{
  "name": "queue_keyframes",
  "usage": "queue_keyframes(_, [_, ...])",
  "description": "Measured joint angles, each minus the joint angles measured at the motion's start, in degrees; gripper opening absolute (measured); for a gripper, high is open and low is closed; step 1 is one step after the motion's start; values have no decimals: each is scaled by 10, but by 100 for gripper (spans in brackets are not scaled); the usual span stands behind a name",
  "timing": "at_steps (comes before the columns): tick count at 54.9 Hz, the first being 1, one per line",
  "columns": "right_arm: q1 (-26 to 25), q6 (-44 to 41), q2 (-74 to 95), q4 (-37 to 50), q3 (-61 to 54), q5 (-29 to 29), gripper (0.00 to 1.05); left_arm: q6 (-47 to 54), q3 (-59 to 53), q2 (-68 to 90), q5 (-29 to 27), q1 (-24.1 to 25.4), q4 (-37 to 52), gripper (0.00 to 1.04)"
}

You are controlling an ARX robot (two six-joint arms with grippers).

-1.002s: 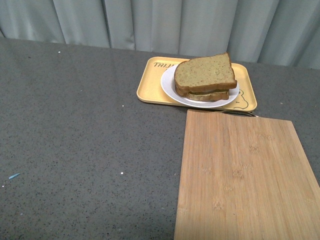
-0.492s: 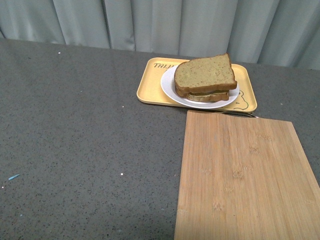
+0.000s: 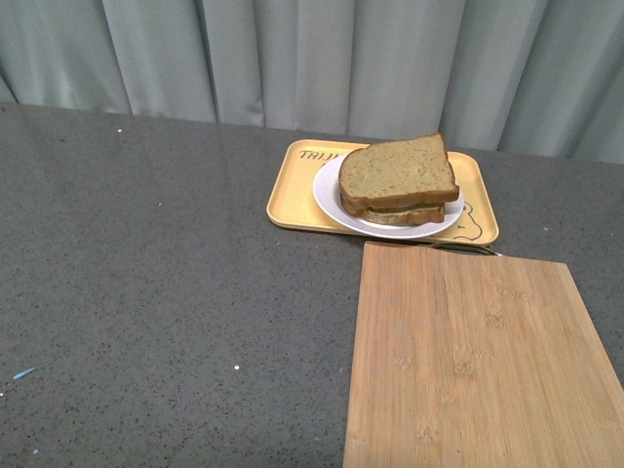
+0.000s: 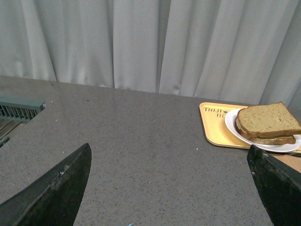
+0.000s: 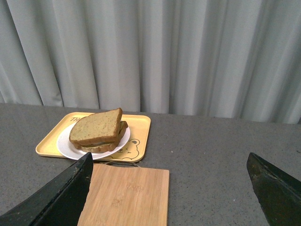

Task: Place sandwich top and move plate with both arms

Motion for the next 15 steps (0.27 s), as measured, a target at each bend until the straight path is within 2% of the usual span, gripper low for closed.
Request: queue_keyframes(15, [0, 0, 0, 0, 0, 0, 95, 0, 0, 0, 0, 0, 0, 98])
